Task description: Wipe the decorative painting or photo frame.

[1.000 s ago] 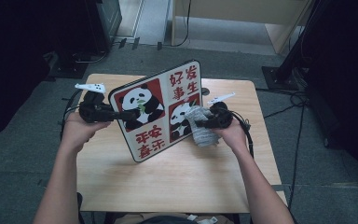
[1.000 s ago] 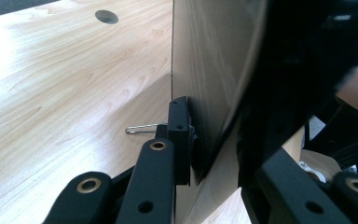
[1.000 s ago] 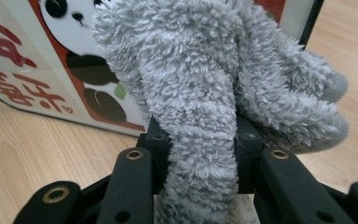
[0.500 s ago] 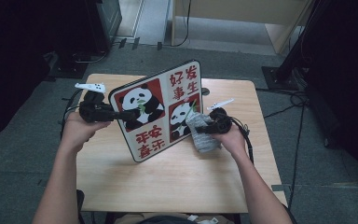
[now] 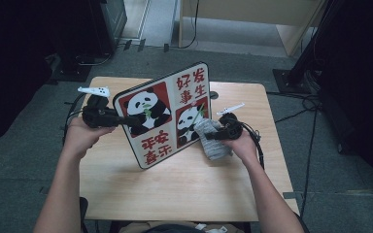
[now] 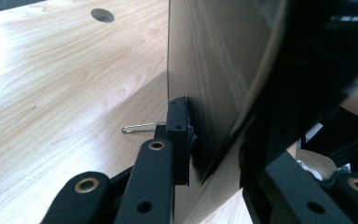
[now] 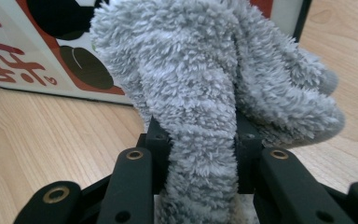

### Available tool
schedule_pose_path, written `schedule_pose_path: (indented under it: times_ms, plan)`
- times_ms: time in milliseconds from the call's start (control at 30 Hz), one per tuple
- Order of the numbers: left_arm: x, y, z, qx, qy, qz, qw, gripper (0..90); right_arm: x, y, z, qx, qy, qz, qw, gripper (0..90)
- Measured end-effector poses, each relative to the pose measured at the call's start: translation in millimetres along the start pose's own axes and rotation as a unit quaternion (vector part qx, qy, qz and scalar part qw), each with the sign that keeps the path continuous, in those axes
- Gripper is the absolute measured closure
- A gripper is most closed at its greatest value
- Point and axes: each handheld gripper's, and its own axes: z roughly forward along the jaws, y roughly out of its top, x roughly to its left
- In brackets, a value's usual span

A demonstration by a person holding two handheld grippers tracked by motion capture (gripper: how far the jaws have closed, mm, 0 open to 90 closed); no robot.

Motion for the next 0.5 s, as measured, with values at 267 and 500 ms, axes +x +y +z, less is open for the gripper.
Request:
schedule_pose_path:
  times_ms: [267, 500]
  plan:
    - [0.4, -0.1, -0.1, -0.001, 0.0, -0.001, 1.0, 78.0, 5.4, 7.5, -21.1, -0.027, 0.0, -0.005, 0.9996, 68.2]
    - [0.8, 0.1, -0.4, -0.001, 0.003, -0.006, 1.0, 78.0, 17.2, 21.3, -37.5, -0.042, -0.004, -0.025, 0.9988, 68.2]
